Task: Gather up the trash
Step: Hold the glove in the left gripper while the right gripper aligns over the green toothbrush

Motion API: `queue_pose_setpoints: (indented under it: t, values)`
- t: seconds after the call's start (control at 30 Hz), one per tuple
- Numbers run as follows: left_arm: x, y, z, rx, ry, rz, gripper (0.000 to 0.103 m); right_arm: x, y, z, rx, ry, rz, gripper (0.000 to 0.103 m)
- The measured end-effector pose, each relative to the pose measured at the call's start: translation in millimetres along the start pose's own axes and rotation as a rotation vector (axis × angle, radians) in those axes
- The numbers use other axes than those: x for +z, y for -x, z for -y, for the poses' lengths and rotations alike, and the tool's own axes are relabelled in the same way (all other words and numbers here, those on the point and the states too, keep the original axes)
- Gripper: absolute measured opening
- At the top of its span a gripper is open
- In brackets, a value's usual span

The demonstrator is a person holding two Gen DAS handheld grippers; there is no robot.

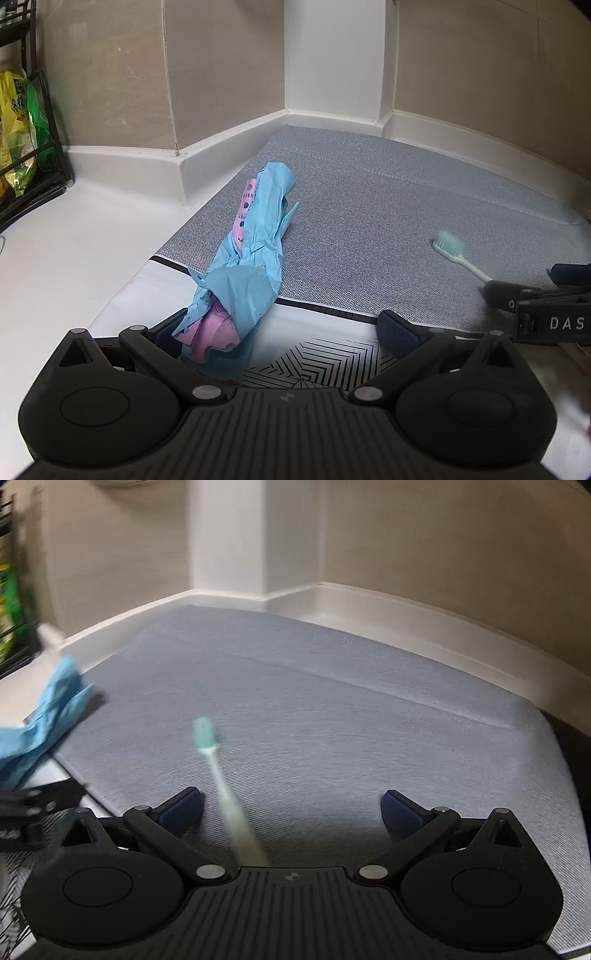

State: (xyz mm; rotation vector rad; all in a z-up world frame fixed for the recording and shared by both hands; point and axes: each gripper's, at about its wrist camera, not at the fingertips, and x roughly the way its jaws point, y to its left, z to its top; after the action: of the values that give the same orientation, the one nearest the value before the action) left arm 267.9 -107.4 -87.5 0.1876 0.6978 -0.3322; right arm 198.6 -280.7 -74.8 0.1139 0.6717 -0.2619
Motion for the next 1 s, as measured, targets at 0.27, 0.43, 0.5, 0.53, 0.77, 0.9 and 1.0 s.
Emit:
queue_pose_setpoints:
  t: [0.27, 0.43, 0.5, 0.53, 0.77, 0.9, 1.0]
  values:
    - [-0.2, -0.2, 0.0, -0.001, -0.001, 0.000, 0.103, -0.9, -0.8, -0.6, -0.005, 0.002, 0.003, 0.103]
    - [-0.4, -0.2, -0.3, -0.002, -0.002, 0.001, 0.103, -1.1, -0.7, -0.5, -0.004, 0.003, 0.003, 0.103]
    - [-0.4, -0.2, -0.2, -0.002, -0.002, 0.001, 0.103, -1.2, -0.7, -0.5, -0.004, 0.003, 0.003, 0.103]
    - [-0.4, -0.2, -0.3, -0.002, -0.002, 0.001, 0.103, -1.3, -0.4, -0.5, -0.004, 0.003, 0.003, 0.103]
    - [-0.5, -0.4, -0.3, -0.003, -0.002, 0.001, 0.103, -1.6, -1.0, 0.2, -0.008, 0.005, 0.003, 0.103]
    - [-0.7, -0.4, -0.5, -0.003, -0.003, 0.001, 0.103, -1.6, -1.2, 1.1, -0.006, 0.003, 0.003, 0.103]
    - [-0.7, -0.5, -0.4, -0.003, -0.003, 0.001, 0.103, -1.4, -1.5, 1.0, -0.006, 0.002, 0.003, 0.103]
